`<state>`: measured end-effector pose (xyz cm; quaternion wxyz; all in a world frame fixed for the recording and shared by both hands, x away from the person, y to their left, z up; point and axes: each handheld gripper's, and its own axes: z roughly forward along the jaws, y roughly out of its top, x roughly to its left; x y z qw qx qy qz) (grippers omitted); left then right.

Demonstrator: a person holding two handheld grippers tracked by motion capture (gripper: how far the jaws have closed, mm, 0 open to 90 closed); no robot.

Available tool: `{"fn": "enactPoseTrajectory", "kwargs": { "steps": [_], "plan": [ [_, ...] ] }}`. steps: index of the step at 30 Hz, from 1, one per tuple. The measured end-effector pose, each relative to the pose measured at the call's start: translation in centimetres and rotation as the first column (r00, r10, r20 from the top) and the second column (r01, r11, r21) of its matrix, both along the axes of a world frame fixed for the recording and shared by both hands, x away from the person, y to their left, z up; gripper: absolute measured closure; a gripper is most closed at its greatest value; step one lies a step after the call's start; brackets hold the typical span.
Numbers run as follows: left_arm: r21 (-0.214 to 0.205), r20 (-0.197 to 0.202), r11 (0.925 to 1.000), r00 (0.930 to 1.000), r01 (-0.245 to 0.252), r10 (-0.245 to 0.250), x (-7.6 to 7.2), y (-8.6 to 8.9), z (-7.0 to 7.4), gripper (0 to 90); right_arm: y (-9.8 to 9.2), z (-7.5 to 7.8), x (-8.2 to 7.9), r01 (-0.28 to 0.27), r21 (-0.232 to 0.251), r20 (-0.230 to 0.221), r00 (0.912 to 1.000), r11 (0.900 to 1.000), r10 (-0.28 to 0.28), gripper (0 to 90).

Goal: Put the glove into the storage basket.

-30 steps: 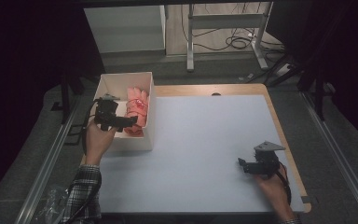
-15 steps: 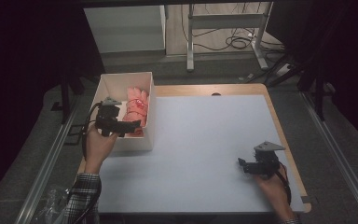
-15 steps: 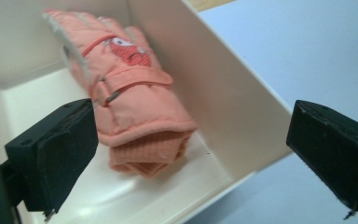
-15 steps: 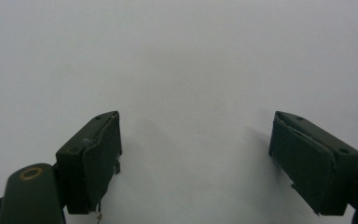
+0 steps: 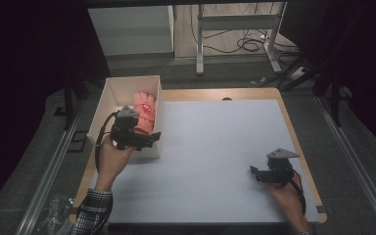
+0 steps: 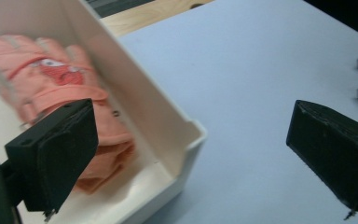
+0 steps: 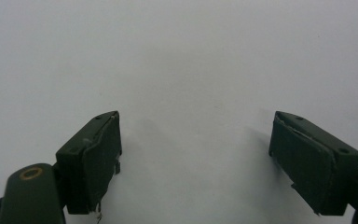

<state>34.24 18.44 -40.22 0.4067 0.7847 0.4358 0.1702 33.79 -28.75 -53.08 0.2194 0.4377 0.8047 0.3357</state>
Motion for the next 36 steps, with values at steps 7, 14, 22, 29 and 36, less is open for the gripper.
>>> {"fn": "enactPoseTrajectory", "kwargs": {
  "steps": [7, 14, 22, 29, 36],
  "plan": [
    [-0.013, 0.015, 0.9955, 0.9955, 0.094, -0.094, -1.2, -3.0, -0.5, 2.3, 0.0, 0.0, 0.0, 0.001, 0.002, -0.002, 1.0000, 1.0000, -0.001, 17.2],
    [-0.022, 0.014, 0.9843, 0.9845, 0.175, -0.175, -2.6, -6.0, -2.2, 2.3, 0.0, 0.0, 0.0, 0.001, 0.002, -0.001, 1.0000, 1.0000, -0.001, 17.2],
    [-0.027, -0.006, 0.9739, 0.9742, 0.225, -0.226, -3.3, -7.9, -5.8, 2.3, 0.0, 0.0, 0.0, 0.001, 0.001, -0.001, 1.0000, 1.0000, -0.001, 17.2],
    [-0.020, -0.031, 0.9721, 0.9717, 0.234, -0.234, -3.6, -8.5, -9.0, 2.3, 0.0, 0.0, 0.0, 0.000, 0.001, -0.001, 1.0000, 1.0000, 0.000, 17.2],
    [0.011, -0.063, 0.9768, 0.9750, 0.214, -0.213, -3.8, -8.5, -11.7, 2.3, 0.0, 0.0, 0.0, 0.000, 0.001, -0.001, 1.0000, 1.0000, 0.000, 17.2]
  ]
}}
